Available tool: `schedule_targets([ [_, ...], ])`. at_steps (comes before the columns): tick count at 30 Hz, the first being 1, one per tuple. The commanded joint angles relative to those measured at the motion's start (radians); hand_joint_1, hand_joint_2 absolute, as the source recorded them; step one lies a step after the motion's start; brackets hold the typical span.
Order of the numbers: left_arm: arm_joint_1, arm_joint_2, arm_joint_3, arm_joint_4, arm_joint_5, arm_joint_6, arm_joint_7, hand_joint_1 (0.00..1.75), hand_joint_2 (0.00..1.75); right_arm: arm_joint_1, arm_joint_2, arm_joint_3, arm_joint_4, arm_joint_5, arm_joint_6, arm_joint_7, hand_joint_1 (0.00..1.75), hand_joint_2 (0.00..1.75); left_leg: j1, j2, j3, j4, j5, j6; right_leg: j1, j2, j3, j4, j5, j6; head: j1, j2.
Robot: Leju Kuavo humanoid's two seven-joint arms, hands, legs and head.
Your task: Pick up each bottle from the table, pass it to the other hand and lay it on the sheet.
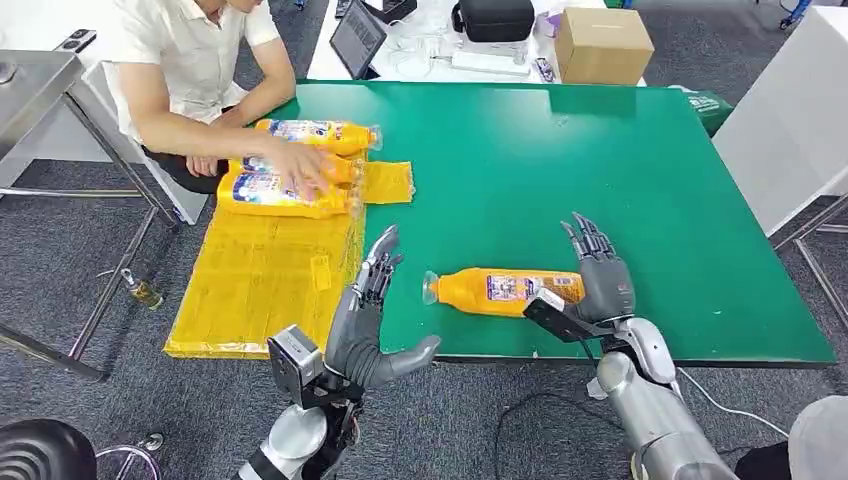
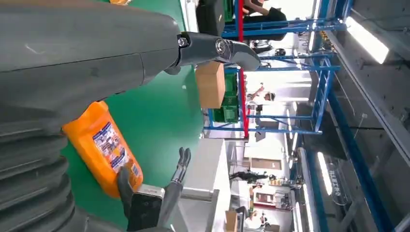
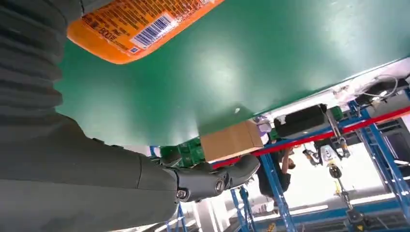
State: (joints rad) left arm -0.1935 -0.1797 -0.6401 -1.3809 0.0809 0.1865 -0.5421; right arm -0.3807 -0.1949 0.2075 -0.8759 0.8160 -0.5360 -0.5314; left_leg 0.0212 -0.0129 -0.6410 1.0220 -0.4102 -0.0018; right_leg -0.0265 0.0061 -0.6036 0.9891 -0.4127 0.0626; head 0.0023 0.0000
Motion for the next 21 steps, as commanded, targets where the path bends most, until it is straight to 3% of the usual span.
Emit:
schedule_targets([
  [1, -0.041, 0.022, -0.019, 0.024, 0.032, 0.011, 0.044, 0.00, 1.75, -0.087, -0.007, 0.058, 0.192, 0.031, 0.039, 0.040, 0.00, 1.75, 0.000, 0.001, 0.003, 0.000, -0.001, 0.001, 0.001, 0.000, 0.003, -0.001, 0.000, -0.002, 0.000, 0.000],
  [6, -0.072, -0.001, -0.012, 0.118, 0.079, 0.051, 0.163, 0.00, 1.75, -0.109, -0.027, 0.096, 0.274, 0.067, 0.107, 0.093, 0.00, 1.75, 0.000, 0.002, 0.007, -0.001, -0.001, 0.002, 0.002, 0.000, 0.008, -0.003, 0.000, -0.004, 0.000, 0.000],
  [12, -0.084, 0.007, -0.043, 0.102, 0.091, 0.032, 0.161, 0.00, 1.75, -0.090, -0.049, 0.107, 0.190, 0.010, 0.219, 0.083, 0.00, 1.75, 0.000, 0.000, 0.011, -0.001, -0.001, 0.002, 0.001, -0.002, 0.010, -0.002, 0.000, -0.002, 0.000, 0.000],
  [21, -0.095, 0.001, -0.056, 0.108, 0.099, 0.019, 0.169, 0.00, 1.75, -0.114, -0.063, 0.133, 0.227, -0.002, 0.300, 0.125, 0.00, 1.75, 0.000, 0.001, 0.014, -0.001, 0.000, 0.002, 0.001, -0.002, 0.013, -0.002, 0.002, -0.002, 0.000, 0.000],
])
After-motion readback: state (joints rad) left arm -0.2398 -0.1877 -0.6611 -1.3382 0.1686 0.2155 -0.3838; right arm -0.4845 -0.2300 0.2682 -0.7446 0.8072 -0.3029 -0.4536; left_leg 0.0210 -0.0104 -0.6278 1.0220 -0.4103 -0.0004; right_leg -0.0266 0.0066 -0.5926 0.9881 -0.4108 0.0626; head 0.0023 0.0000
